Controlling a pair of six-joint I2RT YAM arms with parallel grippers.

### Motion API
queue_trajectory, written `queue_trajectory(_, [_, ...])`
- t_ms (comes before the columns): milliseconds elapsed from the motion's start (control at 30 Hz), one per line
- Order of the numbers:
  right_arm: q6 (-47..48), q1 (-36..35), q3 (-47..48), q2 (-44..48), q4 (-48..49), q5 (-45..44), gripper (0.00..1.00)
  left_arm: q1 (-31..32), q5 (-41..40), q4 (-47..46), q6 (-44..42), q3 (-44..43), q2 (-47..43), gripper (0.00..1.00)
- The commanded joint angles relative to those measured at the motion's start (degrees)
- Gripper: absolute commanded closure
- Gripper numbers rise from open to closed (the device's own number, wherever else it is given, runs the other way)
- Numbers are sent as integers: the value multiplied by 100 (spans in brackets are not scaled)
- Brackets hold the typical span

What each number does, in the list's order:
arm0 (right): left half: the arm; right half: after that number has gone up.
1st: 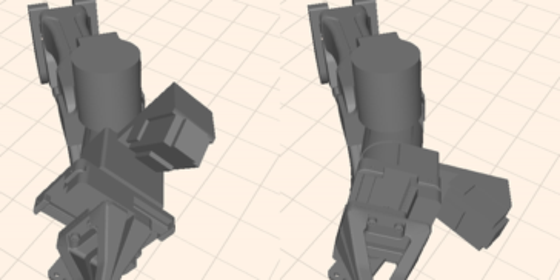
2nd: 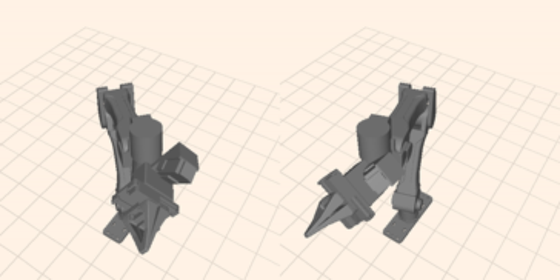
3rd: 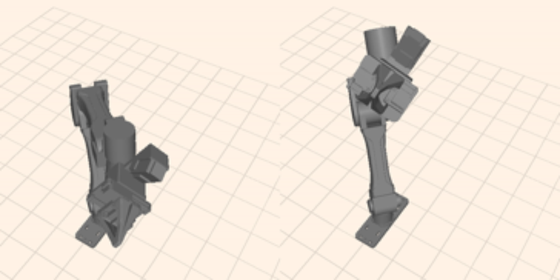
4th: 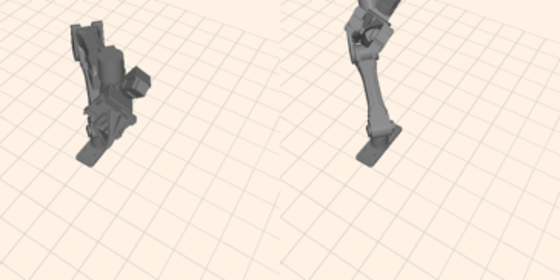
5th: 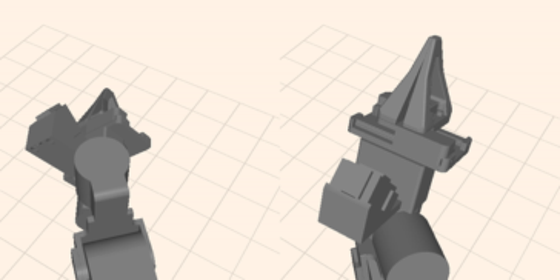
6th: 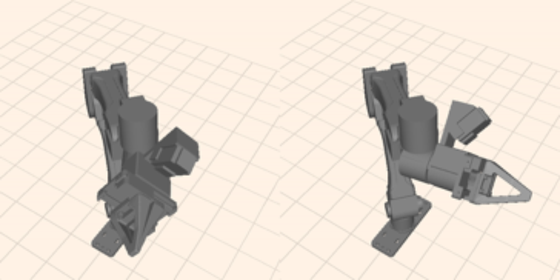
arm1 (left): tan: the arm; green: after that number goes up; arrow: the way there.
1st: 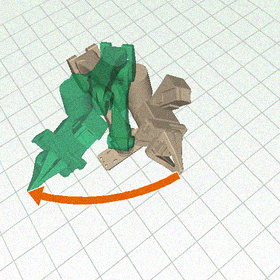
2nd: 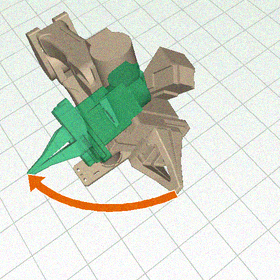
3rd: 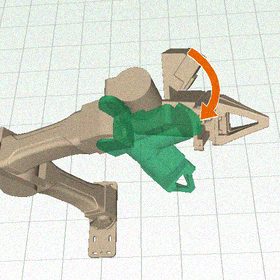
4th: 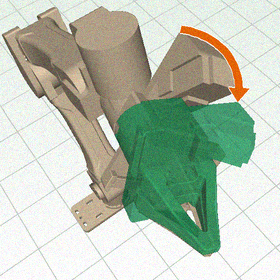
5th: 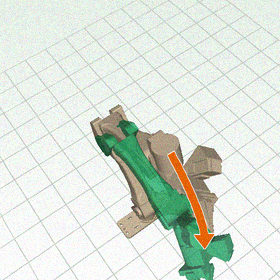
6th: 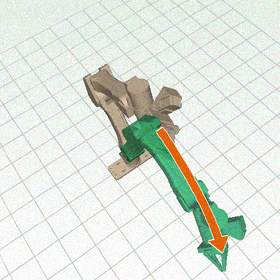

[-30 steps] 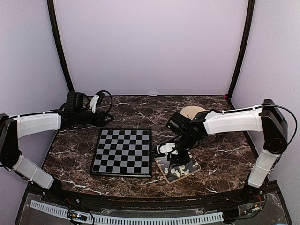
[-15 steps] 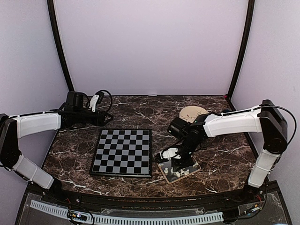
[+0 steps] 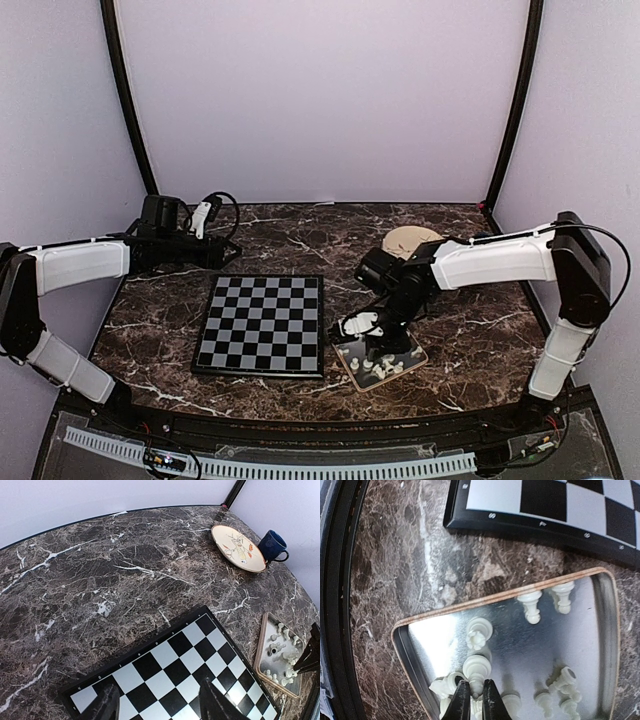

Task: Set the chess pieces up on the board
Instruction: Pick up the bishop from the storage box, then place the bishop on f1.

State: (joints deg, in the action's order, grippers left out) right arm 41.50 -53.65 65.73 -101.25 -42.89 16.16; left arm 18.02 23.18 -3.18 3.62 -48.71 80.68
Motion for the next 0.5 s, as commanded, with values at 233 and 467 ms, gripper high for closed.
queue_trajectory(233, [-60,-285,1481,-31,-678,-5,93,22,-42,81,-72,-173,-200,43])
queue_trajectory(467, [-268,-707,2621,-985,-609,-282,93,21,-193,171,-72,-211,-219,43])
